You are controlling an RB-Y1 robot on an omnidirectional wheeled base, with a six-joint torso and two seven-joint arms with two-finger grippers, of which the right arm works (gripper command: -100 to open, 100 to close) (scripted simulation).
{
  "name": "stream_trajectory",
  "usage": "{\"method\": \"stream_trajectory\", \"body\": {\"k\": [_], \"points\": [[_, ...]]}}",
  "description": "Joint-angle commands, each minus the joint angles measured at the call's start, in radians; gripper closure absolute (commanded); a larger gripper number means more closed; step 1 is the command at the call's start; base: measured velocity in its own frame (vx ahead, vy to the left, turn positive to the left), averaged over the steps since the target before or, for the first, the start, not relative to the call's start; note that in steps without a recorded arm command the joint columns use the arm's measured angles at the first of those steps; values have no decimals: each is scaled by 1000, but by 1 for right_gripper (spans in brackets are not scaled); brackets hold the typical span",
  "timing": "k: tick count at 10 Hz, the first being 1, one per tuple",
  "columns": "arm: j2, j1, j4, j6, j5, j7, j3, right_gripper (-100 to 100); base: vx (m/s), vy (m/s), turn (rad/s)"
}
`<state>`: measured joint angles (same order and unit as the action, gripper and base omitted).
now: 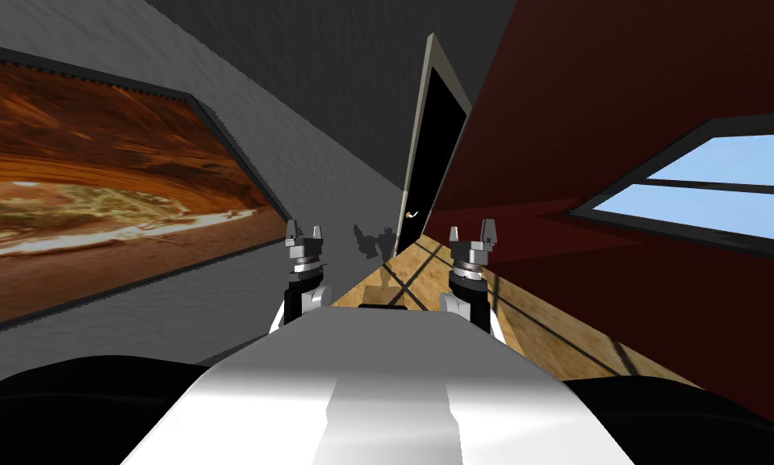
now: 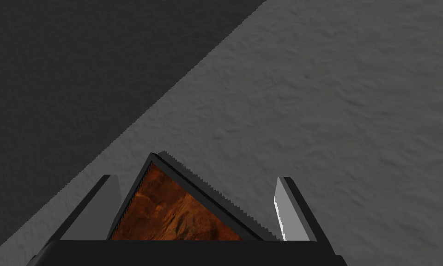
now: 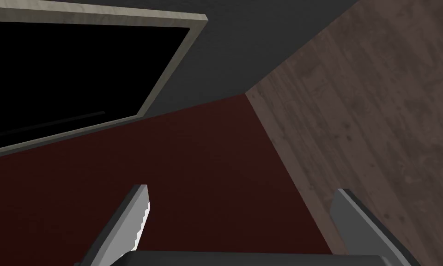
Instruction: Pull the door open
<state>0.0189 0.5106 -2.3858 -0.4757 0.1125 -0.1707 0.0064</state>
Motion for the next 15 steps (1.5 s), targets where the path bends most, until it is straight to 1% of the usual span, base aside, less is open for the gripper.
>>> {"method": "stream_trajectory", "body": {"k": [1, 2, 3, 5, 6, 7, 9, 15], "points": [[-11, -12, 29, -4, -9, 4, 4, -100, 39, -65, 67], [-11, -12, 13, -4, -9, 4, 4, -100, 37, -70, 95], [-11, -12, 29, -4, -9, 4, 4, -100, 22, -36, 6], [-27, -31, 79, -10, -25, 10, 10, -100, 67, -79, 99], [-32, -38, 96, -12, -30, 12, 12, -100, 72, -103, 99], [-43, -52, 132, -16, -41, 16, 17, -100, 71, -124, 151], [-54, -67, 169, -20, -53, 20, 22, -100, 96, -130, 110], [-93, -123, 311, -38, -98, 37, 40, -100, 63, -101, 113]]}}
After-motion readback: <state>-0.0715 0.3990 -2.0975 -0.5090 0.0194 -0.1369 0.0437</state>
